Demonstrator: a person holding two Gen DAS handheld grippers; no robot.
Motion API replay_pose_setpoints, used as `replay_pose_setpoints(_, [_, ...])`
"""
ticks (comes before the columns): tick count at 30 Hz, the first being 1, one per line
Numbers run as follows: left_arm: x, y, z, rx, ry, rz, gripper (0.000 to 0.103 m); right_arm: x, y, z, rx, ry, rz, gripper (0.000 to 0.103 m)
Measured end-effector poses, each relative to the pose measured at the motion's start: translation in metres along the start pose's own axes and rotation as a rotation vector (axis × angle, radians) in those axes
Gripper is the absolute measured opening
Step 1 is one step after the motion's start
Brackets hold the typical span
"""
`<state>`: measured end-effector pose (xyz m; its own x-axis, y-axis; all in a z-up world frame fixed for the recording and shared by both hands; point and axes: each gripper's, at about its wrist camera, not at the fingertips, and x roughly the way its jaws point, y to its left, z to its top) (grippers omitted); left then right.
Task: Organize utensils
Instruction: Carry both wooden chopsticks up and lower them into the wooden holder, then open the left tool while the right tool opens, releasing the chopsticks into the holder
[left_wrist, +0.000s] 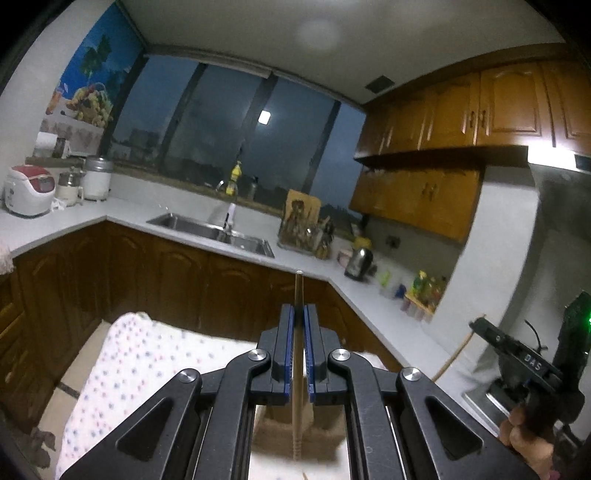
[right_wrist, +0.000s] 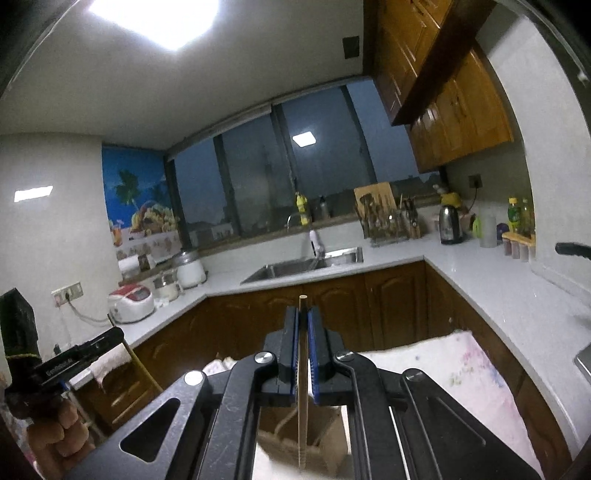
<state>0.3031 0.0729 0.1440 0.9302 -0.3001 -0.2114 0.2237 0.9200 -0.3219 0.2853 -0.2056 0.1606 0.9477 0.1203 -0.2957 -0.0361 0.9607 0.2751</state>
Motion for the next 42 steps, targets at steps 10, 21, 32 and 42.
replay_pose_setpoints(10, [0.082,0.010,-0.045,-0.048,-0.050,0.059,0.003,0.056,-0.021,-0.021,0.025,0.014,-0.025,0.005])
replay_pose_setpoints(21, [0.154,0.011,-0.112,-0.086,0.046,0.105,0.003,0.081,-0.038,-0.085,0.072,0.089,-0.061,0.005])
replay_pose_setpoints(32, [0.169,0.020,-0.089,-0.042,0.120,0.102,0.004,0.089,-0.045,-0.089,0.092,0.172,-0.062,0.006])
replay_pose_setpoints(42, [0.156,0.020,-0.087,-0.018,0.137,0.109,0.012,0.095,-0.050,-0.087,0.124,0.222,-0.047,0.023])
